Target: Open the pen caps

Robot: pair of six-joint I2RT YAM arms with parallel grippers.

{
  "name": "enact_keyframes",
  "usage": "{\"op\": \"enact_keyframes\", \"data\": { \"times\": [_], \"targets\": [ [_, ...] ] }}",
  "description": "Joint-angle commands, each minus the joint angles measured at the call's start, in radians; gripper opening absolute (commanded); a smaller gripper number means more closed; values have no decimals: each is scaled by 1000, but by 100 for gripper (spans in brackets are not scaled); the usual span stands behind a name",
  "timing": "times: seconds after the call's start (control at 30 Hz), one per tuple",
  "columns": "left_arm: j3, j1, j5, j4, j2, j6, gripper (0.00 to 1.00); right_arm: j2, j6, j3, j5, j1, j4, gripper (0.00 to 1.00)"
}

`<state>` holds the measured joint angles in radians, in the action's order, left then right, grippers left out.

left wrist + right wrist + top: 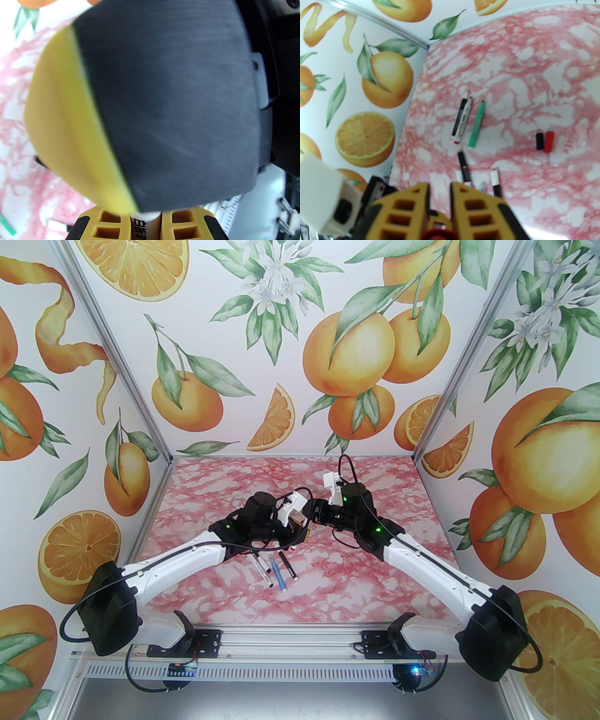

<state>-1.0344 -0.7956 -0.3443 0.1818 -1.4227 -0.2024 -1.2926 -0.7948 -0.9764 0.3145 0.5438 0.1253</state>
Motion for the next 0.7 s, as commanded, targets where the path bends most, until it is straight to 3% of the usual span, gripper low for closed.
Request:
{"op": "enact_keyframes", "data": {
  "times": [0.0, 0.2, 0.3, 0.43, 0.67],
  "targets": [
    [5, -21, 27, 180, 37, 46, 0, -32, -22, -66, -315, -65, 7, 10],
    [-19, -18, 12, 177, 13, 51, 0, -51, -23, -80, -339, -70, -1, 10],
    [-85, 43, -88, 157, -41, 37, 0, -98, 40, -87, -166, -101, -145, 11],
    [-138, 105, -150, 164, -56, 15, 0, -156, 94, -144, -72, -105, -119, 11],
    [-189, 126, -99, 198, -59, 51, 0, -175, 171, -170, -153, -96, 22, 11]
  ]
}}
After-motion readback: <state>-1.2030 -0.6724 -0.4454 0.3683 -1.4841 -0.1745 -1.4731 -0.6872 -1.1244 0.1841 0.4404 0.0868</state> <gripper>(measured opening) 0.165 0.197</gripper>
